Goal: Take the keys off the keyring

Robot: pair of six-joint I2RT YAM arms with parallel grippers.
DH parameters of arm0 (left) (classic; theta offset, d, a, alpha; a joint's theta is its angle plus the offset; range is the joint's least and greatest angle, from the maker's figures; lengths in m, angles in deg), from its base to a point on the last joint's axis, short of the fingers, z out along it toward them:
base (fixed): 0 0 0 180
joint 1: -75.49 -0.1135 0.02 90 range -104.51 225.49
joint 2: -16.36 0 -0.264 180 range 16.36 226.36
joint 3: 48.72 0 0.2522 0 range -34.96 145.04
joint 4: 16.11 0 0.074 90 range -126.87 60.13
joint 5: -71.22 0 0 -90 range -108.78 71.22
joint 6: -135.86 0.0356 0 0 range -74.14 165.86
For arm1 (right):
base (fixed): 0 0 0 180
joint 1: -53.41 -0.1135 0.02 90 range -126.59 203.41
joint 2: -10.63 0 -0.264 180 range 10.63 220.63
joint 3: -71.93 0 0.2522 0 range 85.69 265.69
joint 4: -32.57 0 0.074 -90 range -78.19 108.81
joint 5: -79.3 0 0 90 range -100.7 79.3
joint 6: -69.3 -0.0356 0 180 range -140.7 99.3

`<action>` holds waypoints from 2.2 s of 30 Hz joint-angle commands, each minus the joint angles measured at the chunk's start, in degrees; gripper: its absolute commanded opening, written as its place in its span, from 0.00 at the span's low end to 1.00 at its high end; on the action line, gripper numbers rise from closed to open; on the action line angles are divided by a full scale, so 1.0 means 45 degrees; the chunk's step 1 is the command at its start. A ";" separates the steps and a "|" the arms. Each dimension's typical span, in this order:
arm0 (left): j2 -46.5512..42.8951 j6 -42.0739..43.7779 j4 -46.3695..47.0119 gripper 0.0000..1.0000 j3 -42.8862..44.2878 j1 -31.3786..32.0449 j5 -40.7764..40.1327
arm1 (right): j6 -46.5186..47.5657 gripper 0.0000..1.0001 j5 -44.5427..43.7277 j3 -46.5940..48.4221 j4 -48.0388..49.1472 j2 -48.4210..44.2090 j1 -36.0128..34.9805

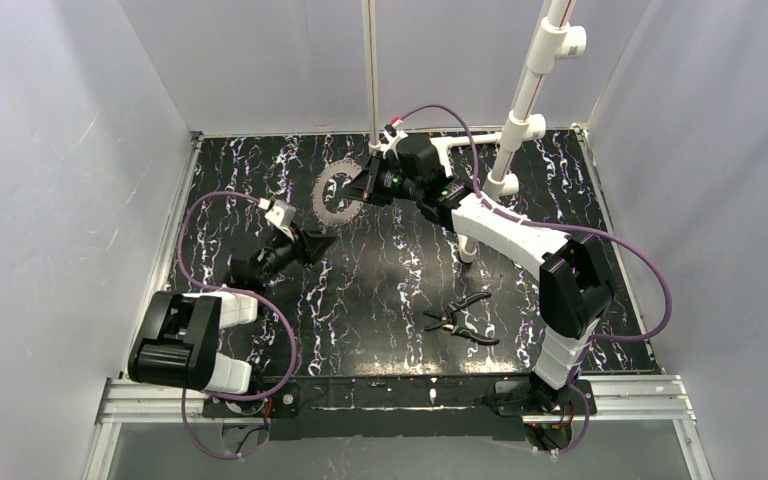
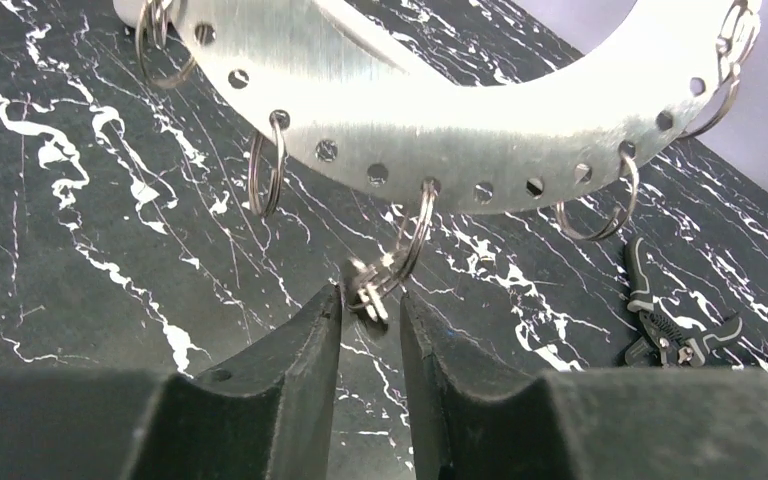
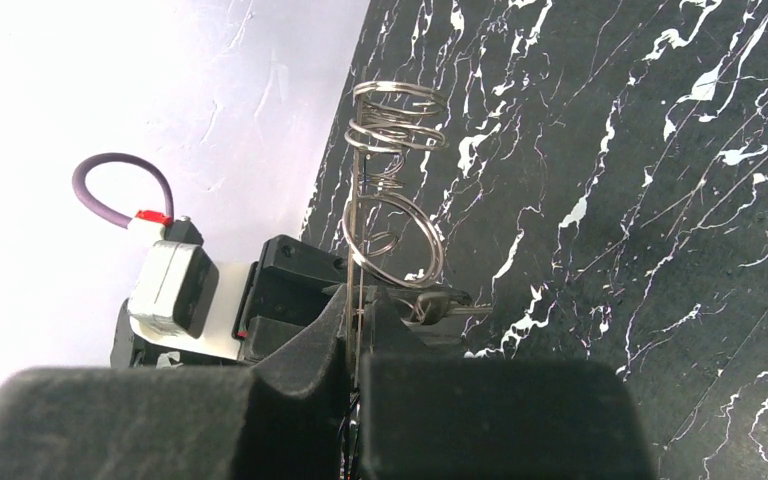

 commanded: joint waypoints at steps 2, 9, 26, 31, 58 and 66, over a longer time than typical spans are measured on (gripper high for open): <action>-0.0251 0.0047 0.1112 0.19 0.0032 0.0021 -0.0036 | -0.0342 0.01 0.0107 0.0699 0.0411 -0.0246 0.0040; -0.1298 0.0578 0.0101 0.00 -0.0087 0.0023 0.0355 | -0.0503 0.01 0.0004 0.0467 0.0523 -0.0363 0.0411; -0.3098 0.5248 -1.6537 0.00 0.5658 -0.1282 0.1743 | -0.1018 0.10 0.1082 -0.2738 0.3692 -0.0395 0.0533; -0.3680 0.7298 -2.0114 0.00 0.7001 -0.1255 0.1253 | -0.1366 0.27 0.1420 -0.3540 0.4665 -0.0346 0.0340; -0.4137 1.3492 -2.5087 0.00 0.9323 -0.1227 0.0281 | 0.3006 0.98 0.3292 -0.5018 0.3873 -0.1520 0.0255; -0.5439 1.6587 -2.5416 0.00 0.9399 -0.1190 0.0375 | 0.7446 0.98 0.3481 -0.3359 0.1753 -0.2051 0.0265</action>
